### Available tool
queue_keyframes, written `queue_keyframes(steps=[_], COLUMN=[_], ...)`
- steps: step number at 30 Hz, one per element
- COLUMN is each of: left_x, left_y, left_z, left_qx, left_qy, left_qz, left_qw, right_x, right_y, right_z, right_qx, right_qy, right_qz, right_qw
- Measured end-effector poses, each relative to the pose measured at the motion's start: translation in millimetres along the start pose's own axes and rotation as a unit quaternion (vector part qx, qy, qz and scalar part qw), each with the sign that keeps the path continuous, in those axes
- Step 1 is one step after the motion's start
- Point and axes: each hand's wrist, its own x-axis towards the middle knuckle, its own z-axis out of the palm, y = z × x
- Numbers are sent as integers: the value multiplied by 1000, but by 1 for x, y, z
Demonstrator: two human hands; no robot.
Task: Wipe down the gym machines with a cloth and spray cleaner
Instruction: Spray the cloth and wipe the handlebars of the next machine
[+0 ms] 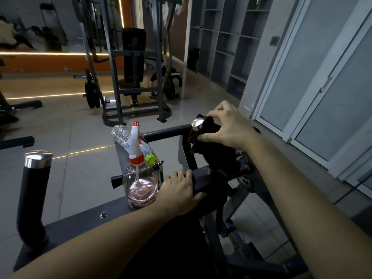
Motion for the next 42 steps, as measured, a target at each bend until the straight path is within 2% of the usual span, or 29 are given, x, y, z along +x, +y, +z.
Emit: queue_keyframes(steps=[1, 3, 5, 6, 7, 9, 11, 13, 14, 16, 17, 19, 21, 23, 24, 26, 27, 29, 31, 33, 35, 38, 40, 42], left_x=[0, -1, 0, 0, 0, 0, 0, -1, -2, -2, -2, -3, -2, -1, -1, -1, -1, -1, -1, 0, -1, -1, 0, 0], left_y=[0, 0, -1, -1, -1, -1, 0, 2, 2, 4, 4, 4, 5, 4, 4, 3, 2, 0, -1, 1, 3, 3, 2, 3], left_z=[1, 1, 2, 2, 1, 1, -2, -3, -4, -6, -7, -7, -6, -5, -5, -4, -4, -4, -4, -3, -2, -1, -1, -2], left_qx=[-2, -10, -14, -11, -7, -8, -10, -4, -1, 7, 12, 15, 14, 12, 10, 4, 0, -4, -7, 0, 11, 23, 31, 35], left_qy=[0, 3, 3, 4, 6, 8, 2, -1, -3, -2, 0, 4, 2, -1, -3, -3, -3, -5, -3, -1, 5, 5, 5, 4], left_qz=[0, -1, -2, -2, -1, 2, 3, 0, -3, -1, 0, 2, 0, -2, -2, 1, 2, 5, 5, 3, -4, -10, -8, -3], left_qw=[1000, 1000, 1000, 1000, 1000, 1000, 1000, 1000, 1000, 1000, 1000, 1000, 1000, 1000, 1000, 1000, 1000, 1000, 1000, 1000, 1000, 1000, 999, 999], right_x=[8, 20, 31, 35, 38, 39, 34, 24, 19, 9, 4, -2, -5, 0, 4, 17, 24, 36, 40, 33, 21, 7, 2, -2], right_y=[0, -3, -1, 0, 0, 1, -3, -13, -19, -32, -35, -36, -25, -9, -1, 12, 17, 21, 18, 14, 7, -7, -20, -27], right_z=[3, 13, 25, 27, 26, 27, 37, 59, 74, 102, 113, 125, 114, 84, 67, 42, 35, 33, 36, 42, 49, 82, 109, 122], right_qx=[16, 145, 314, 365, 392, 415, 410, 347, 298, 208, 182, 163, 167, 232, 308, 435, 450, 433, 410, 409, 402, 291, 214, 201], right_qy=[-18, -96, -176, -207, -230, -233, -140, 43, 151, 324, 373, 391, 336, 194, 78, -143, -218, -297, -299, -239, -139, 116, 293, 372], right_qz=[-20, -30, -12, -7, -3, 2, 6, 18, 29, 52, 58, 55, 40, 26, 24, 27, 25, 13, 15, 18, 29, 72, 84, 88], right_qw=[1000, 984, 933, 908, 891, 880, 901, 937, 942, 921, 908, 904, 926, 953, 948, 889, 866, 851, 862, 880, 905, 947, 928, 902])
